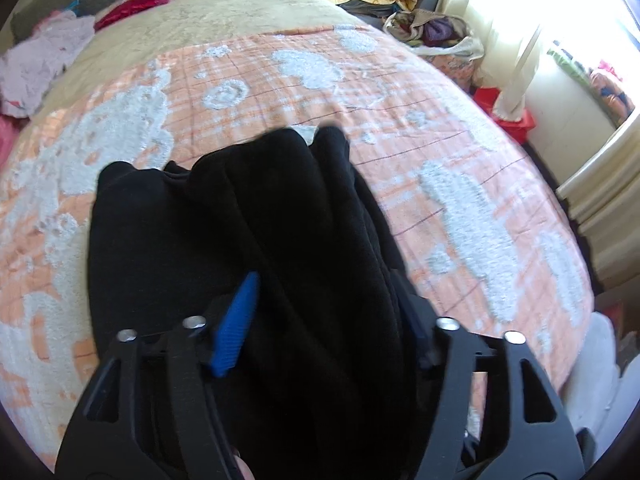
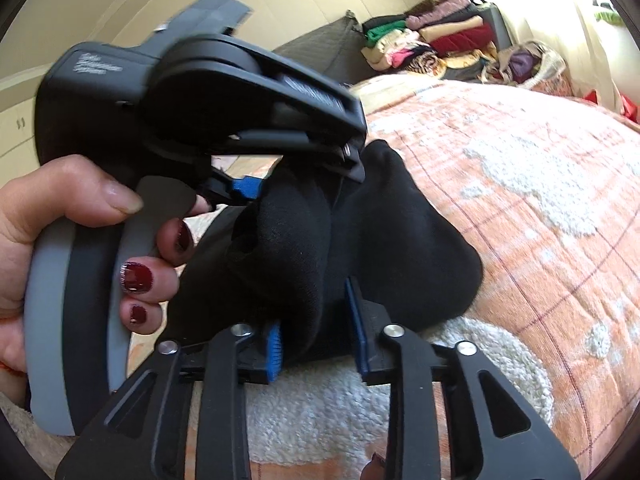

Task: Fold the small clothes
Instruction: 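Open the left tool while the right tool lowers the folded end onto the bundle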

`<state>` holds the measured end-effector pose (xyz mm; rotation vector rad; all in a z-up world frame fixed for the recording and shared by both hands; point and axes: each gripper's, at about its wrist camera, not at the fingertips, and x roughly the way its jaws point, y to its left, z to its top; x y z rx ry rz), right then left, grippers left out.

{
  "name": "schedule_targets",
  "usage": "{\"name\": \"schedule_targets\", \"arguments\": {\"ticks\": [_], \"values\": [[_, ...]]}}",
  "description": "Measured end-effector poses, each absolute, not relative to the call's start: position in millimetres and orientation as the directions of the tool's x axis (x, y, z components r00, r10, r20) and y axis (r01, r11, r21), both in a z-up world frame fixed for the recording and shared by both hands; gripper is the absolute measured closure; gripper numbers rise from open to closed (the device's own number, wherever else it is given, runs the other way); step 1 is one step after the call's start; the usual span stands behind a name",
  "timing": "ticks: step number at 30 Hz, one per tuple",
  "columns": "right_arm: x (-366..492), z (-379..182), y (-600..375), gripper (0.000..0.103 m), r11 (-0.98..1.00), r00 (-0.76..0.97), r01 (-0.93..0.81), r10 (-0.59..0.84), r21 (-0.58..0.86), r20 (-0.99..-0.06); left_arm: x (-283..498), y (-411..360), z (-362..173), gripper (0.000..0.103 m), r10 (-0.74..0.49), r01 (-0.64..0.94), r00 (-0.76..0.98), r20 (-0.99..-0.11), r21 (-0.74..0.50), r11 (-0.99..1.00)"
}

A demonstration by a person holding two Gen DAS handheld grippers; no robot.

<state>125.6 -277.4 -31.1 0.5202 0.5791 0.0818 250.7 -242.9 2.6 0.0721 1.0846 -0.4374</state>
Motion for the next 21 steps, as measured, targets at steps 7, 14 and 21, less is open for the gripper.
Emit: {"name": "schedule_targets", "arguments": {"ticks": [7, 14, 21], "values": [[119.5, -34.5, -290.3, 0.059, 0.850, 0.830, 0.067, 0.243, 0.523, -0.502, 242.8, -223.6, 24.4, 0.032, -0.344, 0.376, 0.460, -0.819, -0.172, 0.911], [118.2, -26.1, -300.7, 0.032, 0.810, 0.828, 0.011, 0.322, 0.586, -0.460, 237.6, -158.6, 25.8, 0.031, -0.263, 0.282, 0.537, -0.801, -0.123, 0.951], [159.1, -18.3, -329.4, 0.024, 0.714, 0.777, 0.022, 0.428, 0.700, -0.461, 222.5, -119.1, -1.3, 0.031, -0.245, 0.259, 0.529, -0.813, -0.120, 0.958]]}}
